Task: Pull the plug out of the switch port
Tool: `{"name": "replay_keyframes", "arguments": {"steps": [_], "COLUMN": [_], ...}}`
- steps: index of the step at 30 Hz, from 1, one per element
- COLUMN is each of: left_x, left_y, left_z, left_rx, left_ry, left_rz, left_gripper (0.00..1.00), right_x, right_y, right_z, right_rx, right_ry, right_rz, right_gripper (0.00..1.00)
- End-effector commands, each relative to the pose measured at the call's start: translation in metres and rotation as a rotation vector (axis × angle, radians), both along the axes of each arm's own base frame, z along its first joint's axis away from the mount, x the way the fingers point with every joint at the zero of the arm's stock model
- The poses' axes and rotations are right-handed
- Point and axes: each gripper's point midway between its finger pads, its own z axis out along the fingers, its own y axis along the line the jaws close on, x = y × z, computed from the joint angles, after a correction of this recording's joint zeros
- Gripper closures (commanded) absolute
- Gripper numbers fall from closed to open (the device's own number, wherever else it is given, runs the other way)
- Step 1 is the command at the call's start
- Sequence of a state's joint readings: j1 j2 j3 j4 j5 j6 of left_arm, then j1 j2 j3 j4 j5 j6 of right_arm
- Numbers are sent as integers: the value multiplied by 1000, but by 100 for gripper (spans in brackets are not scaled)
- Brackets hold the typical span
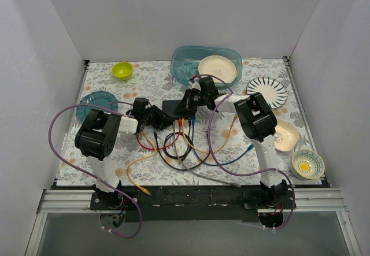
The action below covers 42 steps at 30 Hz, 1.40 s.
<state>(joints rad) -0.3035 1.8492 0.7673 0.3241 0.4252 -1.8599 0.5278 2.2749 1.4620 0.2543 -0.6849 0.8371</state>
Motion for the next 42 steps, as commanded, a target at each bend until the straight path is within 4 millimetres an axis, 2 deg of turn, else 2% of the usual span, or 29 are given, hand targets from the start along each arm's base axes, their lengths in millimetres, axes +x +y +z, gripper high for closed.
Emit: {"name": "replay_keyframes", "arguments": {"steps": [1, 6, 10, 15, 21, 24, 31, 35, 36, 38, 39, 40, 42], "left_x": [-11, -8, -8, -17, -28, -37, -83, -95, -91, -91, -83, -89, -89], "left_y": [20, 19, 19, 21, 25, 20, 28, 41, 44, 54, 65, 73, 95], "left_z": [-44, -46, -50, -55, -55, -54, -46, -34, -18, -5, 13, 15, 29], "left_rx": [86, 77, 83, 86, 80, 72, 93, 153, 163, 203, 232, 262, 324], "left_ry": [125, 148, 170, 186, 181, 178, 167, 135, 81, 56, 14, 45, 52], "left_rz": [102, 115, 111, 88, 59, 1, -90, -84, -69, -45, 7, 24, 93], "left_gripper": [75, 72, 78, 98, 100, 100, 100, 100, 100, 100, 100, 100, 100], "right_x": [-7, -7, -6, -6, -5, -3, 2, 3, 2, 1, 0, -2, -5], "right_y": [-14, -15, -15, -16, -16, -17, -20, -20, -21, -22, -23, -25, -27], "right_z": [-36, -37, -36, -37, -36, -38, -37, -36, -36, -35, -35, -36, -35], "right_rx": [-83, -86, -84, -83, -80, -81, -80, -82, -85, -86, -91, -97, -103], "right_ry": [64, 65, 66, 65, 65, 71, 70, 63, 65, 62, 59, 63, 57], "right_rz": [-28, -28, -30, -29, -33, -35, -48, -50, -51, -50, -54, -53, -52], "right_gripper": [88, 88, 88, 88, 88, 88, 88, 88, 88, 88, 88, 88, 88]}}
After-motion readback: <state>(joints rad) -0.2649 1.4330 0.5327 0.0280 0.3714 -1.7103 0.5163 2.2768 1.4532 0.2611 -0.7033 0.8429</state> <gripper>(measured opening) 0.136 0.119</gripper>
